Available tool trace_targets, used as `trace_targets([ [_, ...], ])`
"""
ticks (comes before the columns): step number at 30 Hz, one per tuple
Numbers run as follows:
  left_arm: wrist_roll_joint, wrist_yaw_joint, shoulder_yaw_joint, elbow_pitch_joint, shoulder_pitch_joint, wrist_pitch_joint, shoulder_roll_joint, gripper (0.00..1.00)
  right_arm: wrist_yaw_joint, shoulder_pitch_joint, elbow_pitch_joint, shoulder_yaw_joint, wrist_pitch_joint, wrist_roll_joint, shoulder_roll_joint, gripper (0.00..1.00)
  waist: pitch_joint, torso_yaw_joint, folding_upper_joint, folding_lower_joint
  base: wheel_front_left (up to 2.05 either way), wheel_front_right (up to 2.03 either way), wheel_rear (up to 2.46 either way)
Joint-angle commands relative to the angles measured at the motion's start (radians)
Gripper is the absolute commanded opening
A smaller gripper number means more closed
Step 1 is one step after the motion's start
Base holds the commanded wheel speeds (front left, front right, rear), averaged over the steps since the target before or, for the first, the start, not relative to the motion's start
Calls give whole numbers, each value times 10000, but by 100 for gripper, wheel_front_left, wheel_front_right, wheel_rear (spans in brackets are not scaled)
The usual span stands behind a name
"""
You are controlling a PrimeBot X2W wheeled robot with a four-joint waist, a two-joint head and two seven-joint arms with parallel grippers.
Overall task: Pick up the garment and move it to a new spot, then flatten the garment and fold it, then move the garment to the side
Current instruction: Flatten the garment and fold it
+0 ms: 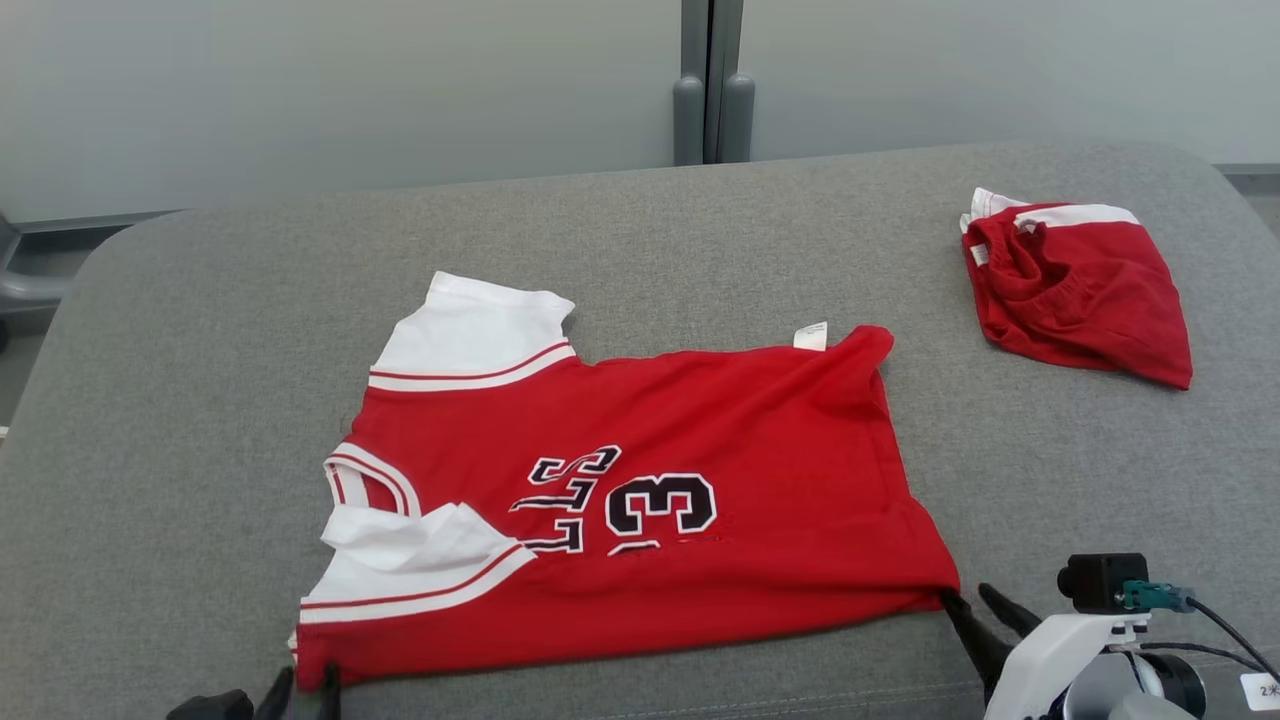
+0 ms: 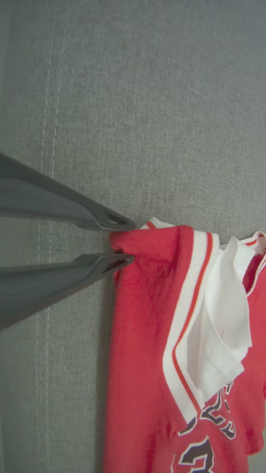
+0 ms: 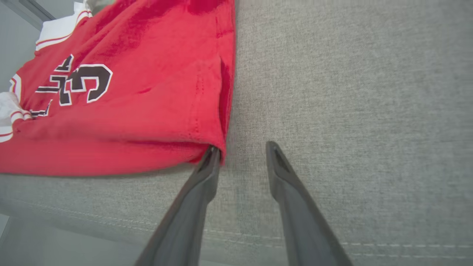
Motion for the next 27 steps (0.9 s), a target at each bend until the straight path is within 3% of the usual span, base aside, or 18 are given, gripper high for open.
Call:
trace_targets([
  [1, 74, 76, 86, -113, 46, -19, 7, 100, -13, 38, 15, -82, -89, -127, -26, 100, 11, -5, 0, 0, 0, 0, 0],
  [17, 1047, 698, 1854, -3560, 1008, -19, -540, 100, -13, 16, -784, -1315, -967, -851, -48, 100, -62, 74, 0, 0, 0, 0, 0],
  [27, 1938, 641, 3036, -5428, 1403, -19, -1222, 100, -13, 323, -1074, -2645, -1452, -2362, 697, 100, -41, 113, 0, 0, 0, 0, 0],
])
